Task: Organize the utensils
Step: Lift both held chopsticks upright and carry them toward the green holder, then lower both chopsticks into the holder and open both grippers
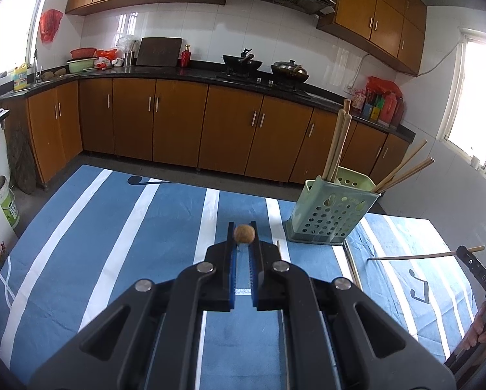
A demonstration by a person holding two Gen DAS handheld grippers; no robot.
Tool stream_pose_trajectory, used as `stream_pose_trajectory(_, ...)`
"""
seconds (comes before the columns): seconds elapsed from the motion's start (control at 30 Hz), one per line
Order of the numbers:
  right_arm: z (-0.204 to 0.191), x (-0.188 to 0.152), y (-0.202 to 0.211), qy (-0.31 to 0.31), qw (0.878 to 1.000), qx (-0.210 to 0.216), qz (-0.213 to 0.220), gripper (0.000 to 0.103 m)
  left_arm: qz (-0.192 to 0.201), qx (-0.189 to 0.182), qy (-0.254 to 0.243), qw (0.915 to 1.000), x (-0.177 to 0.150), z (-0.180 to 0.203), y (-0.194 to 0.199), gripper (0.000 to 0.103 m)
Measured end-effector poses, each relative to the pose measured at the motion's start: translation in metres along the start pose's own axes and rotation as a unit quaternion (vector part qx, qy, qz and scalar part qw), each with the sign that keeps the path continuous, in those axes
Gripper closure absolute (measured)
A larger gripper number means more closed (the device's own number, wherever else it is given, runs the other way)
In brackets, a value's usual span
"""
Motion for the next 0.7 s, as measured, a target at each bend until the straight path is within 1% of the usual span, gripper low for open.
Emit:
stream_pose_trajectory(0.1,-0.002,0.003,0.0,-0.001,1.0,0.004,0.005,0.096,0.003,-0.003,-0.002,1.0,0.002,0.0,0.003,0.095)
stream_pose_trajectory(0.23,-0.013,0.02,0.013,0.003,0.999,0.026,0.031,0.096,0.02,-0.018,-0.015,0.9995,0.015,0.009,0.013,0.095)
stream_pose_trajectory(0.43,-0.039,0.059,0.036,0.001,0.994,0.081,0.075,0.096,0.066,-0.057,-0.035,0.9956,0.052,0.039,0.038,0.095)
stream_pose_trajectory(0.6,-0.067,0.09,0.046,-0.004,0.985,0.12,0.125,0.096,0.108,-0.073,-0.035,0.9908,0.089,0.066,0.045,0.095)
stream_pose_trajectory(0.7,-0.083,0.106,0.045,-0.002,0.978,0.127,0.166,0.096,0.143,-0.073,-0.034,0.9865,0.112,0.083,0.045,0.095)
Point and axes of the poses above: each gripper's, at about its wrist camera, not at the fingertips, and y roughly against the way its jaws point, z to its right, x to its top, the point moved 1 cm from there along -y, roughly the way its jaws point, and after that the axes turned 9 degrees about -y, right-handed, at the moved point
